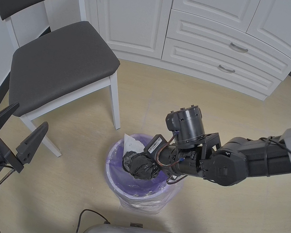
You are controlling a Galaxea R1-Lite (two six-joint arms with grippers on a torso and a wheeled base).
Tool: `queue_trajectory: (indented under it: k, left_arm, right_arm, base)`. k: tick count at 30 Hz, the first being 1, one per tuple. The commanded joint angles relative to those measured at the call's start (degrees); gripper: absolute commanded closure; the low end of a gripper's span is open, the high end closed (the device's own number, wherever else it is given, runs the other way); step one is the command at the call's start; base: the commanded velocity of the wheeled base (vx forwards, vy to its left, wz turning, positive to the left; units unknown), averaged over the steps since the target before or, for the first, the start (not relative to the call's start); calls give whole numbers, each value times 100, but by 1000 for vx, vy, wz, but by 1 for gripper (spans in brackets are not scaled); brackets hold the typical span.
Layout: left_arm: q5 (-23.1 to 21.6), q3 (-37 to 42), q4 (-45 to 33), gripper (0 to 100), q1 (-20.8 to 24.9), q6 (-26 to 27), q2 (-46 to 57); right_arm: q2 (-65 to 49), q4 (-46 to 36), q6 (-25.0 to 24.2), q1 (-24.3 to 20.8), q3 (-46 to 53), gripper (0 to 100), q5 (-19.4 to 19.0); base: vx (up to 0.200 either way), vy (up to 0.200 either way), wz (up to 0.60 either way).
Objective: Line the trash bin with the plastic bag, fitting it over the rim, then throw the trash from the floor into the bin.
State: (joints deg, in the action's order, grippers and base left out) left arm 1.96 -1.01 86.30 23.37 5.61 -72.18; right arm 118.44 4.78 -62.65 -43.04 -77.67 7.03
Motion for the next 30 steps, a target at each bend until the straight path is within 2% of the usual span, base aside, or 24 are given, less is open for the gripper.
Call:
queue_trajectory:
  k: [1,24,27,30]
  left_arm:
    - [15,101,1,0,1,2,-68]
    - [23,101,-166,0,1,2,-59]
    - [23,101,-166,0,1,-7,-42]
    - [15,101,-166,0,1,2,-7]
  right_arm:
    - [645,-21,-28,147,-231,100,17]
    - [1708,-618,-28,446,-1075,100,17]
    - [1814,-785,-28,481,-1251,100,17]
    - [2025,-1339,-28,534,-1805,100,17]
  base:
    - [0,0,0]
    - [0,0,0]
    - [0,0,0]
    - [0,0,0]
